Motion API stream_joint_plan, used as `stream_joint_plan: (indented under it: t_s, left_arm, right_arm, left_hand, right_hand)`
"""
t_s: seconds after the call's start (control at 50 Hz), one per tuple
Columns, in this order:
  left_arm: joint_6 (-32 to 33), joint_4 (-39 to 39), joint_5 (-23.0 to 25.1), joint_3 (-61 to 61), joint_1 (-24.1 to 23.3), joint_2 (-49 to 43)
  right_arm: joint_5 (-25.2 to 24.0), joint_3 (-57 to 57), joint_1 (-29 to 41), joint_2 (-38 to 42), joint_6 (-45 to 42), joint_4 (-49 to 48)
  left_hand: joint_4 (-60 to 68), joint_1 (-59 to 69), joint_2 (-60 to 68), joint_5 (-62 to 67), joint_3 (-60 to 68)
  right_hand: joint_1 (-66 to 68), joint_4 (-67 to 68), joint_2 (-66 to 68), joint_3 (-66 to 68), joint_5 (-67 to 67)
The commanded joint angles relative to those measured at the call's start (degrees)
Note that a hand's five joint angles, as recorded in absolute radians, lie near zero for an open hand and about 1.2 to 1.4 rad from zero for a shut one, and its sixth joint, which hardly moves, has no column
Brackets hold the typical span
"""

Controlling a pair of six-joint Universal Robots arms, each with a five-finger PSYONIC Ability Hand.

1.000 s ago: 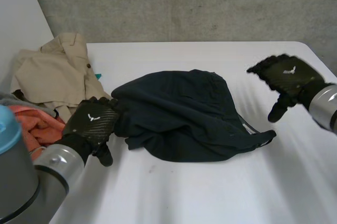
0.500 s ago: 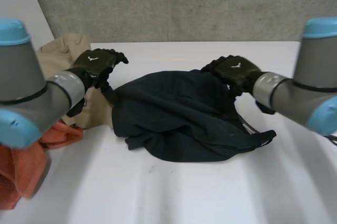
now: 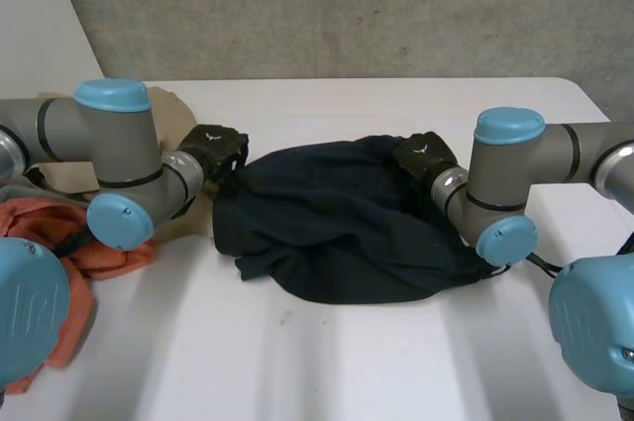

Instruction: Fold the laundry.

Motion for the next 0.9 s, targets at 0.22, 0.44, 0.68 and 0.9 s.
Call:
stream_joint_plan:
  t_s: [0.22, 0.44, 0.68, 0.9]
  left_arm:
    - [-3.0, 22.2, -1.0, 6.3, 0.3, 10.1]
    - [-10.3, 38.1, -2.9, 11.1, -0.1, 21.9]
    - [-11.9, 32.6, -1.9, -11.2, -0.7, 30.0]
    - [-8.4, 24.7, -0.6, -39.2, -5.0, 37.1]
  right_arm:
    - [3.3, -8.2, -0.7, -7.6, 1.7, -14.8]
    - [-1.4, -5.9, -2.0, -24.5, 13.1, -35.8]
    - [-4.2, 5.9, -4.8, -26.8, 13.1, -25.8]
    - [-12.0, 28.8, -8.1, -33.6, 4.5, -11.5]
  left_hand:
    - [17.4, 17.8, 17.4, 18.1, 17.7]
    - [17.4, 17.8, 17.4, 18.1, 17.7]
    - [17.4, 17.8, 17.4, 18.1, 17.7]
    - [17.4, 17.8, 17.4, 18.1, 17.7]
  right_hand:
    - [40.3, 38.0, 37.5, 37.9, 42.5]
    - [40.3, 38.0, 37.5, 37.9, 42.5]
    - [40.3, 38.0, 37.5, 37.9, 42.5]
    - [40.3, 38.0, 37.5, 37.9, 42.5]
